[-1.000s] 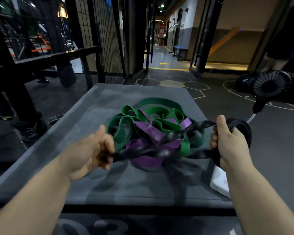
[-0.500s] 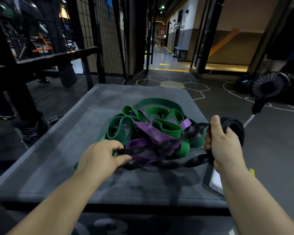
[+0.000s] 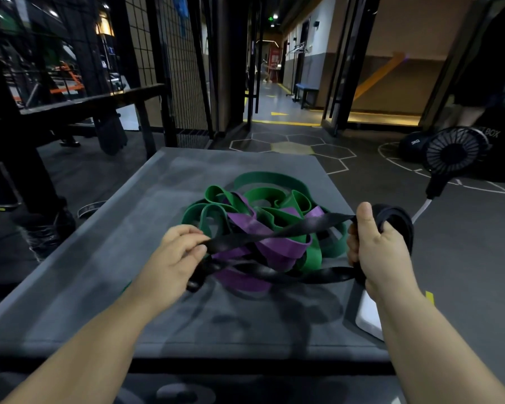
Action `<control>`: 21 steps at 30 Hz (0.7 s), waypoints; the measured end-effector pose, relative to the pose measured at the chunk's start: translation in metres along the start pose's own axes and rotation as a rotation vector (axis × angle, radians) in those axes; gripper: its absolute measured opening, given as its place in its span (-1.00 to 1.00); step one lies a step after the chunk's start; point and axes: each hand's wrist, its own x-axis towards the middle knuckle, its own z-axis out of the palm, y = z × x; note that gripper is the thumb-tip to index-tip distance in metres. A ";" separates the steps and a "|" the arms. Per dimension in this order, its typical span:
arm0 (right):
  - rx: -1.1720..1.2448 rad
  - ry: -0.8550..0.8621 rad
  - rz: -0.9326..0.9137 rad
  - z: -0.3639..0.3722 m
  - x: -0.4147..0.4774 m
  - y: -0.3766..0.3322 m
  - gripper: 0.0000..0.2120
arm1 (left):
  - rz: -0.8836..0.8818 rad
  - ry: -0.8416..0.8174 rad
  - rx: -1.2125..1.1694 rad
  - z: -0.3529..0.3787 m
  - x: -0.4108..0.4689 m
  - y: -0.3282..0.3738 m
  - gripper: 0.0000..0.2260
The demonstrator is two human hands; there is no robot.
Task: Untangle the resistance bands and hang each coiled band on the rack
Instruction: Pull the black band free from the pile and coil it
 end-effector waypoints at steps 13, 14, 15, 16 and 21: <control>-0.246 -0.137 -0.056 0.008 -0.004 0.011 -0.41 | -0.296 -0.204 -1.162 -0.011 0.002 0.011 -0.61; -0.235 -0.142 -0.048 0.009 -0.005 0.011 -0.45 | -0.329 -0.194 -1.151 -0.011 0.003 0.012 -0.52; -0.216 -0.142 -0.040 0.010 -0.006 0.010 -0.51 | -0.354 -0.166 -1.108 -0.011 0.004 0.012 -0.52; -0.195 -0.139 -0.032 0.010 -0.007 0.008 -0.55 | -0.376 -0.130 -1.029 -0.009 0.004 0.011 -0.59; -0.123 -0.119 -0.026 0.007 -0.005 0.008 -0.54 | -0.343 -0.160 -0.750 0.001 -0.002 0.006 -0.84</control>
